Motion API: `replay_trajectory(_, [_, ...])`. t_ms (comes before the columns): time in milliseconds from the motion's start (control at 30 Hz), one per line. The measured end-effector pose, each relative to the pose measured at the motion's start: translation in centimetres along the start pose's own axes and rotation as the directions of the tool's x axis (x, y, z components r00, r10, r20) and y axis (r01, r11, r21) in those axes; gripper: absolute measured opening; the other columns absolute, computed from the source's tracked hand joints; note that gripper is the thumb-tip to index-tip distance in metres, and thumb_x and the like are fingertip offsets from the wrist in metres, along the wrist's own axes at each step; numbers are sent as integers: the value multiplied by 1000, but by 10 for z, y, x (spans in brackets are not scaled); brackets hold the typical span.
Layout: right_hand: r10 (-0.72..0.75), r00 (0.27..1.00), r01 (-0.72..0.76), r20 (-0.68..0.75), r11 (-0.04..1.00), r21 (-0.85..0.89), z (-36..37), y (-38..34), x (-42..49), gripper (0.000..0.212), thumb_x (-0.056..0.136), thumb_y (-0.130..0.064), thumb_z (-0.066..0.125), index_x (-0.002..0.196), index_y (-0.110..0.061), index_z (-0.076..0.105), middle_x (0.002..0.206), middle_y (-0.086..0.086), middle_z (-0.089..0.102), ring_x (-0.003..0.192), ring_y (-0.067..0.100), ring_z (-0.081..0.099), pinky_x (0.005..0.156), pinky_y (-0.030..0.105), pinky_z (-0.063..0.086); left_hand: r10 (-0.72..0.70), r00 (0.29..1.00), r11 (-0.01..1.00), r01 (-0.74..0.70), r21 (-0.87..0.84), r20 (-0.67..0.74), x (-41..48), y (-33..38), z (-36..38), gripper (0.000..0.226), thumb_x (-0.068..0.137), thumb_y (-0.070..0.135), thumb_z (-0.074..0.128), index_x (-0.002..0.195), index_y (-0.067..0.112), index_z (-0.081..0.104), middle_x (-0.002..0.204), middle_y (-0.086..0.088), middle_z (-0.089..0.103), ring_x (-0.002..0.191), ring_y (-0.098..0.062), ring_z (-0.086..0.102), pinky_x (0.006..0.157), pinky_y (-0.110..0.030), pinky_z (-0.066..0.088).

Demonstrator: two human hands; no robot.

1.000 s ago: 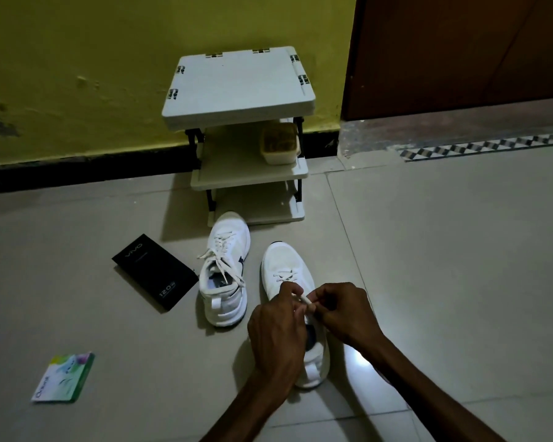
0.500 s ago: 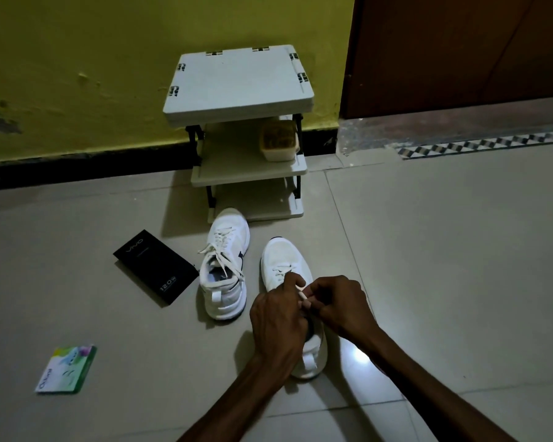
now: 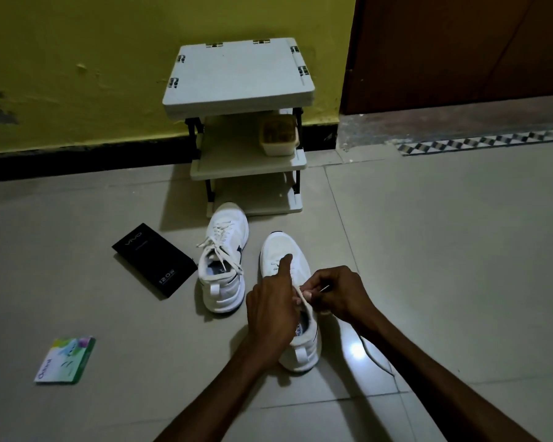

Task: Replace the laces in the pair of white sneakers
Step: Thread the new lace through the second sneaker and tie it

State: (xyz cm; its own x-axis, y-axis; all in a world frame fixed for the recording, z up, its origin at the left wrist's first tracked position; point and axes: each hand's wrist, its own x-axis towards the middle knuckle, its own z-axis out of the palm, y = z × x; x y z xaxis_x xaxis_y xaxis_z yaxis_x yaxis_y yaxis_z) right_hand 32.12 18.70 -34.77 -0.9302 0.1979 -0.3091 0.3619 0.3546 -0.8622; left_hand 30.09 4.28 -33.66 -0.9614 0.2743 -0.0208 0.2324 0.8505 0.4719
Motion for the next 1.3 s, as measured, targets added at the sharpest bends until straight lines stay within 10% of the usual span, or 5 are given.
replay_trajectory(933, [-148, 980, 111, -137, 963, -244, 12, -8, -5, 23, 78, -12, 71, 62, -26, 61, 61, -13, 63, 63, 9, 66, 64, 26, 51, 35, 987, 999, -37, 12, 159, 12, -11, -12, 77, 82, 27, 66, 147, 29, 25, 117, -9, 64, 105, -35, 62, 78, -37, 47])
replay_trajectory(1300, [-120, 975, 99, -189, 988, -119, -4, -26, -4, 14, 83, -10, 57, 73, -19, 56, 75, -6, 73, 76, 14, 70, 75, 47, 57, 76, 976, 997, -71, -33, 205, 13, -10, -17, 45, 82, 27, 70, 125, 30, 55, 113, -1, 66, 106, -26, 61, 76, -30, 43])
